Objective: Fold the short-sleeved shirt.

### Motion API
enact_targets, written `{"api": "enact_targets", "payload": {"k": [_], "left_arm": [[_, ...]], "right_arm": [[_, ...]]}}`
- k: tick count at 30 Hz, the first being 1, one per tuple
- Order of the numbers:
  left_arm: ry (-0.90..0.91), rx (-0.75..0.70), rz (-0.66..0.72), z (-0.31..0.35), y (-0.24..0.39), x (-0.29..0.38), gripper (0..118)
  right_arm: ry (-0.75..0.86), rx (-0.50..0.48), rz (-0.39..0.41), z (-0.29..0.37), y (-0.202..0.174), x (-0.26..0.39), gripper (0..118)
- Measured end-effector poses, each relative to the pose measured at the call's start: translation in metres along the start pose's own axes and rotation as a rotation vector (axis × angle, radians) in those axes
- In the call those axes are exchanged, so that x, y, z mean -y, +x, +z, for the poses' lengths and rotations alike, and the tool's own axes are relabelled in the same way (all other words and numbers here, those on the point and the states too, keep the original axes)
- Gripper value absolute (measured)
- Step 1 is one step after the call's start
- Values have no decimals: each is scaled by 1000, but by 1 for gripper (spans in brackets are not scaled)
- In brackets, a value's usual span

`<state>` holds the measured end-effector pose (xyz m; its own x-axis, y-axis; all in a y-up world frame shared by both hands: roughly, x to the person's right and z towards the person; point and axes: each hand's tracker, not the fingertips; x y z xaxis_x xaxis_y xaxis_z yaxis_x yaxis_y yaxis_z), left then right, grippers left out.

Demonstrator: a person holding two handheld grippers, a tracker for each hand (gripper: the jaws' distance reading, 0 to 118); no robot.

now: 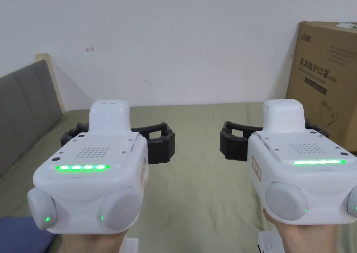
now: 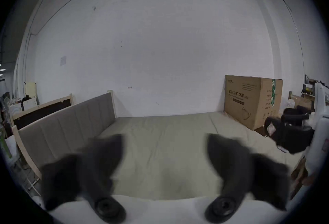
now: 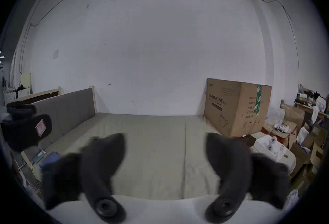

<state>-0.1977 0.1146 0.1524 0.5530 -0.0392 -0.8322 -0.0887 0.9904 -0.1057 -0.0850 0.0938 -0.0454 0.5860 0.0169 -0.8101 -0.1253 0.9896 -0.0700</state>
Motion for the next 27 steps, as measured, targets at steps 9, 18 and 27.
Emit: {"api": "enact_targets", "payload": {"k": [9, 18, 27], "left_arm": [[-23, 52, -6, 0, 2, 0, 118], [-39, -5, 14, -1, 5, 1, 118], [-56, -40, -25, -3, 12, 4, 118]], "right_arm": [[-16, -11, -23, -9, -1, 6, 116], [-48, -16, 48, -11, -6, 9, 117], [-56, -20, 50, -10, -3, 13, 117]]}}
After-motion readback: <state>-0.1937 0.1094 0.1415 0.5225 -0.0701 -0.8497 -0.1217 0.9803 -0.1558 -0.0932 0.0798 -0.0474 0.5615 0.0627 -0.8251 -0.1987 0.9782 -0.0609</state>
